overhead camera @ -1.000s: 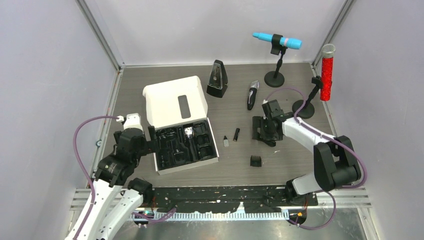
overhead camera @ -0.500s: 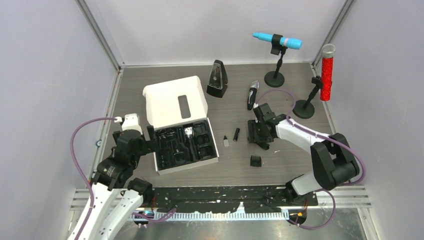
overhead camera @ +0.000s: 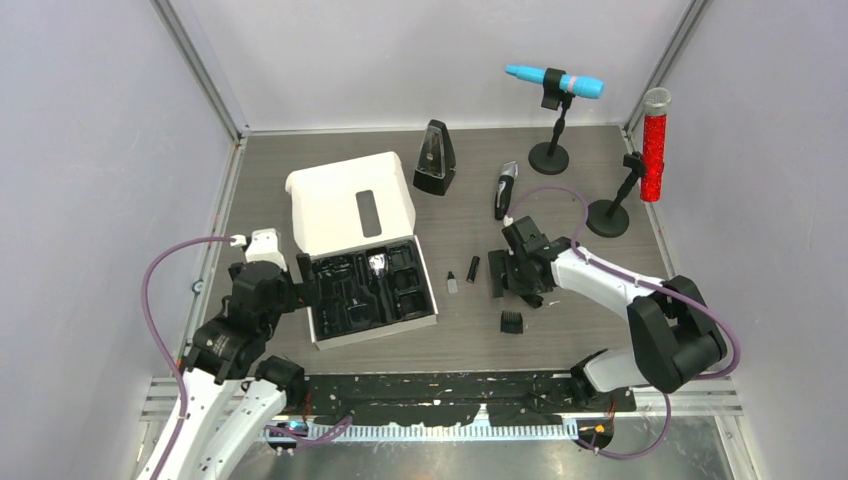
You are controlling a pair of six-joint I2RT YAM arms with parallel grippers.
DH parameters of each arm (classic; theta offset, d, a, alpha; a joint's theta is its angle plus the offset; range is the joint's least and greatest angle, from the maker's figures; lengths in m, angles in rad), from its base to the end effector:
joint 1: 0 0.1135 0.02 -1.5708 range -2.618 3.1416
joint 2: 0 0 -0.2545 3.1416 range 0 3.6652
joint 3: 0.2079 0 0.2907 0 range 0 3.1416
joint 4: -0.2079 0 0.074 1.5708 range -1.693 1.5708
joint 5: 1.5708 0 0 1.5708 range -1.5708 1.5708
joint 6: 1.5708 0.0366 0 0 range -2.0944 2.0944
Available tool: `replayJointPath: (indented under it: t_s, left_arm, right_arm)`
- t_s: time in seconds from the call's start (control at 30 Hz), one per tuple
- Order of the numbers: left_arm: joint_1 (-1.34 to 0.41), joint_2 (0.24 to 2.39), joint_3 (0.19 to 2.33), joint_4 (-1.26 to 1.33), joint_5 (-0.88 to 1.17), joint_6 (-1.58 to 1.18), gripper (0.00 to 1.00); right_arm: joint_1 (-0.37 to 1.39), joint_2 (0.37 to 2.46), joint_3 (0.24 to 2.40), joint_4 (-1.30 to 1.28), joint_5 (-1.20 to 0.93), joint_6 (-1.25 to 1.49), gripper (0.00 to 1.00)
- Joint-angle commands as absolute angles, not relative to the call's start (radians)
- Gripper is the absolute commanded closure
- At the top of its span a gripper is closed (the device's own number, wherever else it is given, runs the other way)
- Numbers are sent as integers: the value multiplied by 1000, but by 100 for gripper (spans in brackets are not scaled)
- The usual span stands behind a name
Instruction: Sort the hair-cutting tools
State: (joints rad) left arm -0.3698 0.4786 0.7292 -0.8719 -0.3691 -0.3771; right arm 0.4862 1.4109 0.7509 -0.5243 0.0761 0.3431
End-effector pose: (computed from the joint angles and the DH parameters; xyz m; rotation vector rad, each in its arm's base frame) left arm 0.1378 -0.0393 0.2964 -0.2126 2.1342 -0.0292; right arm 0.2512 0.1296 0.1354 -0.1765 2.7495 0.1212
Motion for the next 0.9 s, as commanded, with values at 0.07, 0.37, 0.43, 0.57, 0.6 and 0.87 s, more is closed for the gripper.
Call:
replayJointPath:
  t_s: [0.07, 0.37, 0.43, 0.57, 0.6, 0.87]
  left_arm:
    - [-362, 461, 723, -834, -347, -362, 1]
    - [-362, 499, 753, -815, -246, -380, 1]
    - [-362, 526, 770, -815, -215, -380, 1]
    - [-362, 568, 809, -815, -207, -362, 1]
    - [-362, 576, 818, -814, -209, -360, 1]
    - [-362, 578, 792, -776, -214, -333, 1]
  right_arm:
    - [493, 1384, 741, -606, 165, 383, 13]
    - [483, 1479, 777, -576, 208, 396, 22]
    - [479, 1487, 778, -560, 198, 399, 30]
    - [469, 1484, 794, -546, 199, 399, 52]
    - [467, 1482, 807, -547, 199, 398, 55]
    - [457, 1445, 901, -577, 187, 367, 87]
